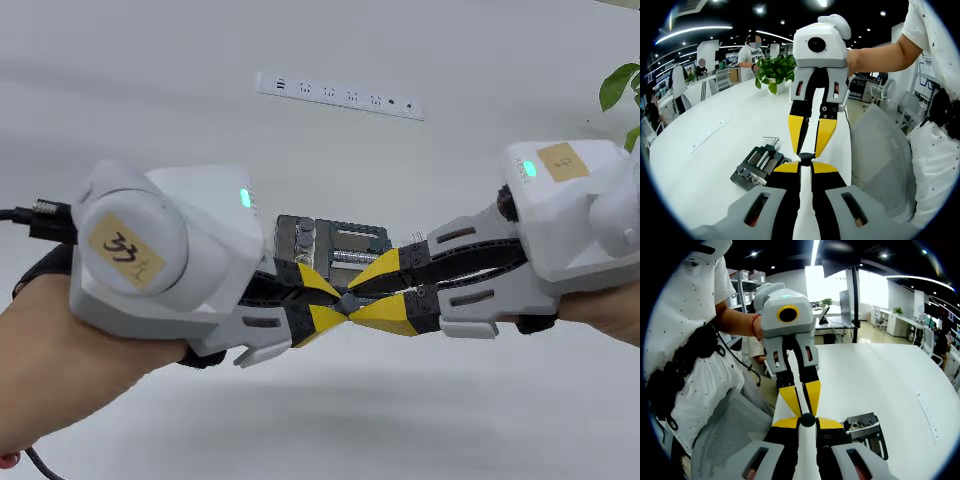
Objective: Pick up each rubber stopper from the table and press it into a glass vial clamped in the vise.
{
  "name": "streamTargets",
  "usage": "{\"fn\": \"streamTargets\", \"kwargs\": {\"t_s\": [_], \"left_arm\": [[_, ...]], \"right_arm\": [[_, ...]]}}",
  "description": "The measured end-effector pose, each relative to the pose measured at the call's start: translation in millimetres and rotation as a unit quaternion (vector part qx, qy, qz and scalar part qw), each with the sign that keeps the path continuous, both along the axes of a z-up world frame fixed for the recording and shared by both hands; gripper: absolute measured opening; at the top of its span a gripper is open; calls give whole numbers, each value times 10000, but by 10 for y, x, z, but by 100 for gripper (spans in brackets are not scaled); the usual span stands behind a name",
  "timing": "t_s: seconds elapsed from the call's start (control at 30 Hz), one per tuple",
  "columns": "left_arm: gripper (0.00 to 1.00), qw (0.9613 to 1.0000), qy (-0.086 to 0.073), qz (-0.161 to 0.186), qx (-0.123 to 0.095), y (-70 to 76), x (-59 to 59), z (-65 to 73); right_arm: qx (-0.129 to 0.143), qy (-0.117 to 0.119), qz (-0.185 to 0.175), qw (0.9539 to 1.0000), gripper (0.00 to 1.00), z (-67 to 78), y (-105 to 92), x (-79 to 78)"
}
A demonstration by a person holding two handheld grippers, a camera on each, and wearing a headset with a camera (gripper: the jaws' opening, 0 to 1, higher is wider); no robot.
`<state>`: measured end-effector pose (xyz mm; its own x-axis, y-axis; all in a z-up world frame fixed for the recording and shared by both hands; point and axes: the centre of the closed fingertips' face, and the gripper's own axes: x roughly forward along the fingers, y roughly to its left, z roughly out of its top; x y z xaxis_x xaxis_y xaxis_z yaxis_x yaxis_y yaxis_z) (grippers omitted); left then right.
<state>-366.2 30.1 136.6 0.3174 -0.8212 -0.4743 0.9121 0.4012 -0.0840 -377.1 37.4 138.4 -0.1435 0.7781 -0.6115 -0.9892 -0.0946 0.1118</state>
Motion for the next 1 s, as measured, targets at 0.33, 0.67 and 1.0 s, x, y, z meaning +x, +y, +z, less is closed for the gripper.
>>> {"fn": "streamTargets", "kwargs": {"t_s": [0.33, 0.67, 1.0], "left_arm": [[4, 10000, -13, -59, 55, -2, -7, -13], [4, 9997, -75, -156, 183, -9, -21, -33], [4, 9997, -87, -143, 181, 13, -21, -34]], "right_arm": [[-21, 15, 33, 10000, 7, -15, -11, 1], [-79, 2, 67, 9999, 7, -46, -26, 2], [-96, -18, 60, 9999, 6, -46, -5, 2]]}}
